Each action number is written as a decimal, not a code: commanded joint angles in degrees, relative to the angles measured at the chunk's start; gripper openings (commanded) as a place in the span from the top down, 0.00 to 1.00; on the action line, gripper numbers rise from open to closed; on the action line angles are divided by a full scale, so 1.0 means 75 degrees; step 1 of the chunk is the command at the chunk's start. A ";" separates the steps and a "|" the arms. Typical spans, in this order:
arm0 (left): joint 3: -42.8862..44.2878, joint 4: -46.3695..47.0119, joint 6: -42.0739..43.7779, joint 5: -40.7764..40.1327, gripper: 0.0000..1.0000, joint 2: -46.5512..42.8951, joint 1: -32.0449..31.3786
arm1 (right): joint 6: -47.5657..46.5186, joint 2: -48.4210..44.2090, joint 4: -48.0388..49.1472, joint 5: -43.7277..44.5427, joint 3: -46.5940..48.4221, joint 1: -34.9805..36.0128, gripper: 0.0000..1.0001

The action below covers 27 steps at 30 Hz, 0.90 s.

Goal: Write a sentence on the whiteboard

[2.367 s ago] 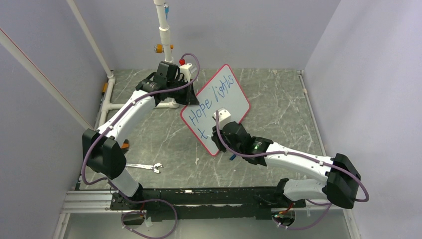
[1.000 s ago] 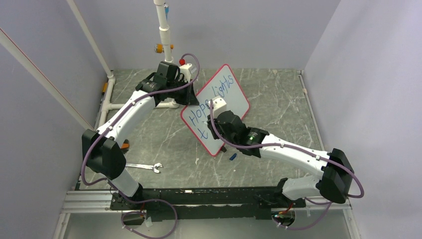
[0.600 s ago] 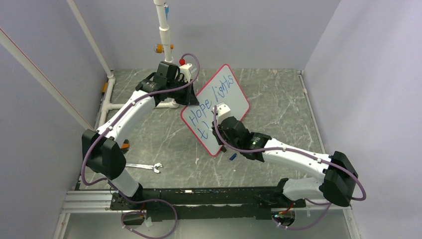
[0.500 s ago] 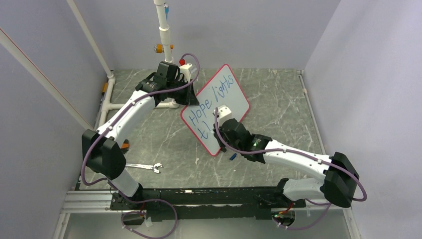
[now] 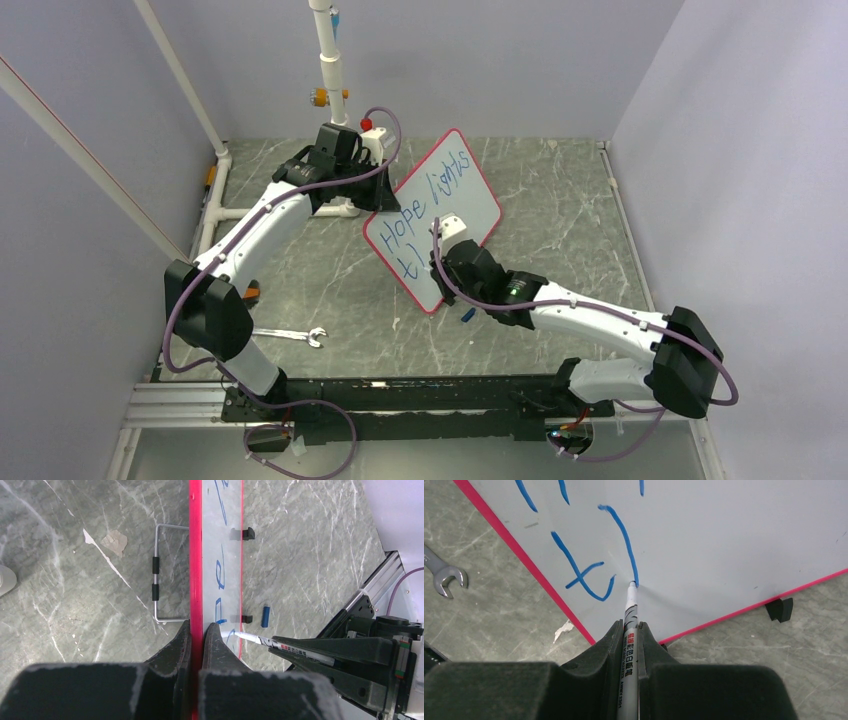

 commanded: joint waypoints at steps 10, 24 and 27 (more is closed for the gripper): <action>-0.0157 -0.0572 0.1182 -0.1561 1.00 0.0164 -0.0009 | -0.0442 0.0554 0.0298 0.0084 0.1230 -0.0078 1.00; -0.0123 -0.0598 0.1194 -0.1560 1.00 0.0199 -0.0005 | -0.0486 0.0646 0.0350 0.0047 0.1101 -0.0338 1.00; -0.0101 -0.0606 0.1205 -0.1581 1.00 0.0219 -0.0006 | -0.0437 0.0607 0.0379 -0.0028 0.0910 -0.0337 1.00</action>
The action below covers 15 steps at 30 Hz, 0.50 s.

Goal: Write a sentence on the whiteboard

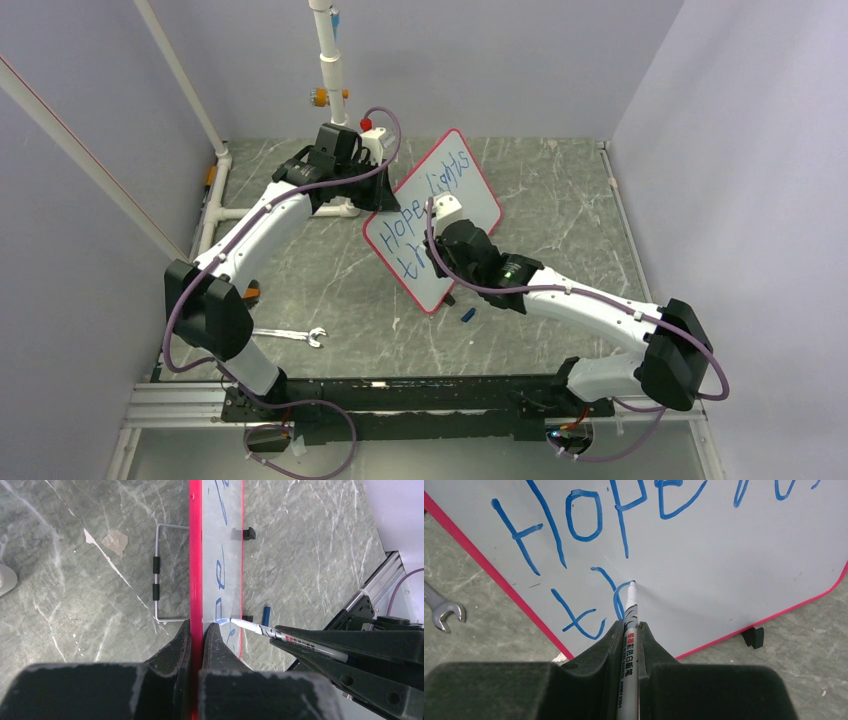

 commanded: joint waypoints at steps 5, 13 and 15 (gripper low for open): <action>-0.0098 -0.0603 0.1202 -0.1585 1.00 0.0222 -0.0012 | 0.0186 -0.0083 0.0540 -0.0381 -0.0605 -0.0031 1.00; -0.0098 -0.0602 0.1214 -0.1606 1.00 0.0234 -0.0013 | 0.0395 -0.0325 0.0530 -0.0477 -0.1084 -0.0027 1.00; -0.0098 -0.0602 0.1214 -0.1619 1.00 0.0234 -0.0013 | 0.0397 -0.0372 0.0508 -0.0435 -0.1108 -0.0029 1.00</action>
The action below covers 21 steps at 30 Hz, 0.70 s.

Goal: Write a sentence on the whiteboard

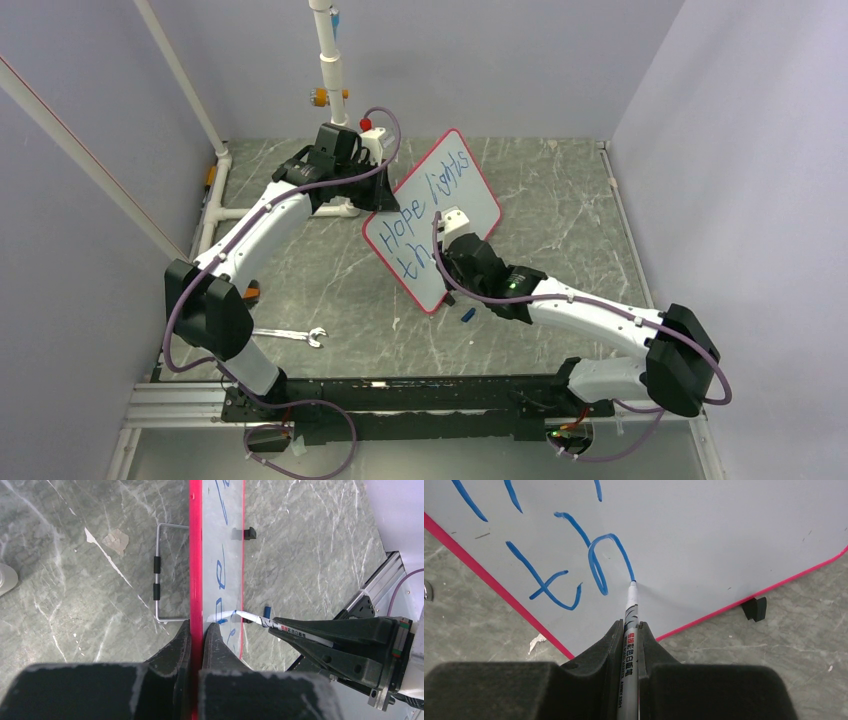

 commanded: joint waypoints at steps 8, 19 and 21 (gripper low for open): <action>-0.0120 -0.0592 0.1223 -0.1625 1.00 0.0211 -0.0027 | 0.0081 -0.0240 0.0021 -0.0134 0.0090 0.0025 1.00; -0.0133 -0.0590 0.1223 -0.1628 1.00 0.0175 -0.0027 | -0.0181 -0.0553 -0.0050 -0.0220 0.0517 -0.0434 1.00; -0.0125 -0.0593 0.1220 -0.1616 1.00 0.0167 -0.0027 | -0.0199 -0.0555 -0.0033 -0.0355 0.0591 -0.0578 1.00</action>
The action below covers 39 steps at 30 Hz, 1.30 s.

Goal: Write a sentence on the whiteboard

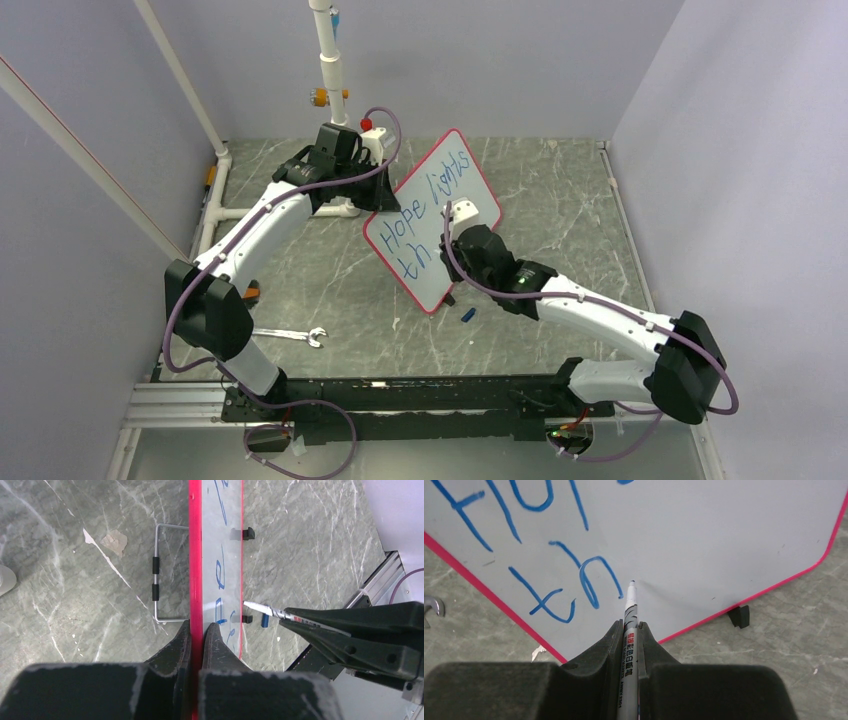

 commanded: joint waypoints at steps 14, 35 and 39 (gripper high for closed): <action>-0.0145 -0.0602 0.1217 -0.1588 1.00 0.0092 -0.0040 | 0.0013 -0.0491 0.0813 -0.1921 0.0032 -0.1146 1.00; -0.0127 -0.0691 0.1320 -0.1901 1.00 0.0115 -0.0235 | 0.0330 0.0244 0.1430 -0.3016 -0.0033 -0.1462 1.00; -0.0144 -0.0684 0.1319 -0.1912 1.00 0.0100 -0.0247 | 0.0330 0.0367 0.1480 -0.3017 -0.0047 -0.1491 1.00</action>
